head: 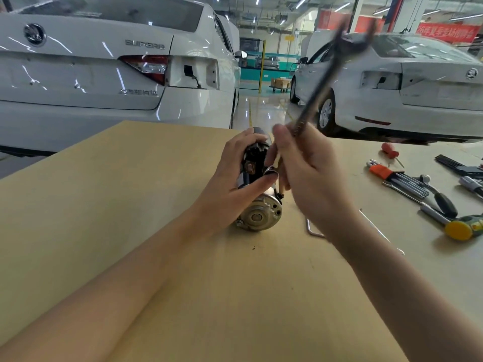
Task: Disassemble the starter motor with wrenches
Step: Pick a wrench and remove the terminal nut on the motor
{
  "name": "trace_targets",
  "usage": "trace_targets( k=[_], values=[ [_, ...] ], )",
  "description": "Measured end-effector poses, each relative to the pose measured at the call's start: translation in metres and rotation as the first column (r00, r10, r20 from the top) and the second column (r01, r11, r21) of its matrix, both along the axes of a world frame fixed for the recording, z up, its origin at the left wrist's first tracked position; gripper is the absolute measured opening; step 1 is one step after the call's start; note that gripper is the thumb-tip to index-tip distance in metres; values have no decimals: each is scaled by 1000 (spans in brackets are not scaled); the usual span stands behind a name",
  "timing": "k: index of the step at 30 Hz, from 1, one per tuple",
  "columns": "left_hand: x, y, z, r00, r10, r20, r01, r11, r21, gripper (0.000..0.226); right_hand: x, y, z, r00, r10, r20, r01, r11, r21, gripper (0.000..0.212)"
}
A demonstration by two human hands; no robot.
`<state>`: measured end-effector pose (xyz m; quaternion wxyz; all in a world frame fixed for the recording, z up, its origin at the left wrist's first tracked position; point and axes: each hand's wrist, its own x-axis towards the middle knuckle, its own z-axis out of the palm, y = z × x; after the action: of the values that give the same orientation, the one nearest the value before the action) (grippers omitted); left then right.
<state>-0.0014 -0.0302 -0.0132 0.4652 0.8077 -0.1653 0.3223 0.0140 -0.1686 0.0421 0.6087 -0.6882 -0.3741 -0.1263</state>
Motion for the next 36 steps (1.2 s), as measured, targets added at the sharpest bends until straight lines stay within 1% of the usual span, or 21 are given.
trace_targets(
  k=[2, 3, 4, 5, 6, 7, 8, 9, 10, 12, 13, 14, 15, 16, 18, 20, 22, 24, 26, 29, 36],
  values=[
    [2, 0, 1, 1000, -8, -18, 7, 1000, -15, 54, -1, 7, 8, 980, -38, 196, 93, 956, -279, 25],
    [3, 0, 1, 999, -21, -29, 21, 1000, -23, 55, -3, 11, 11, 948, -46, 315, 184, 886, -426, 26],
    [5, 0, 1, 999, -44, -30, 43, 999, -30, 54, -6, 15, 12, 893, -45, 448, 309, 785, -537, 27],
    [6, -1, 1, 998, -58, -25, 58, 998, -35, 51, -9, 19, 12, 819, -19, 574, 427, 687, -587, 29],
    [7, -1, 0, 998, -56, -27, 55, 998, -38, 50, -10, 21, 10, 747, 26, 664, 508, 623, -595, 31],
    [8, -2, 1, 998, -41, -42, 39, 998, -45, 56, -10, 22, 8, 694, 66, 717, 545, 603, -583, 34],
    [9, -3, 2, 998, -30, -64, 26, 998, -62, 64, -11, 20, 6, 662, 87, 745, 540, 634, -554, 36],
    [8, -4, 2, 996, -41, -82, 34, 996, -88, 66, -13, 17, 5, 657, 89, 749, 493, 701, -516, 38],
    [7, -3, 2, 995, -64, -82, 54, 992, -116, 61, -13, 12, 2, 683, 75, 727, 413, 781, -469, 40],
    [3, -1, 2, 994, -75, -79, 67, 993, -99, 57, -13, 6, -6, 823, 8, 567, 216, 920, -327, 38],
    [1, 0, 2, 995, -55, -78, 51, 997, -58, 61, -13, 4, -11, 903, -12, 429, 109, 973, -202, 32],
    [0, 0, 2, 997, -28, -75, 27, 999, -21, 64, -12, 3, -14, 963, -5, 270, 18, 999, -45, 27],
    [-2, 0, 3, 997, -1, -73, 0, 1000, -1, 64, -12, 3, -16, 993, 21, 116, -35, 991, 126, 26],
    [-4, -1, 4, 997, 17, -70, -17, 1000, 4, 63, -11, 1, -17, 998, 60, -16, -54, 960, 276, 28],
    [-6, -3, 7, 996, 32, -78, -31, 999, 6, 63, -10, -4, -17, 955, 177, -240, -38, 871, 490, 33],
    [-6, -4, 8, 995, 38, -90, -38, 999, 10, 64, -5, -10, -18, 864, 271, -424, 41, 802, 596, 36],
    [-6, -4, 8, 995, 37, -91, -36, 999, 15, 64, -1, -12, -20, 764, 345, -546, 115, 759, 641, 36],
    [-6, -4, 7, 996, 29, -89, -28, 1000, 15, 64, 2, -12, -22, 690, 417, -591, 143, 722, 676, 36],
    [-5, -2, 6, 997, 18, -74, -17, 1000, 8, 64, 3, -10, -24, 655, 470, -591, 136, 696, 705, 35],
    [-5, -1, 6, 999, 3, -51, -2, 1000, 13, 62, 2, -9, -24, 647, 506, -571, 98, 687, 720, 32],
    [-2, 0, 3, 999, 34, -33, -34, 999, 21, 55, -2, -12, -25, 653, 473, -592, 58, 747, 662, 33]
  ],
)
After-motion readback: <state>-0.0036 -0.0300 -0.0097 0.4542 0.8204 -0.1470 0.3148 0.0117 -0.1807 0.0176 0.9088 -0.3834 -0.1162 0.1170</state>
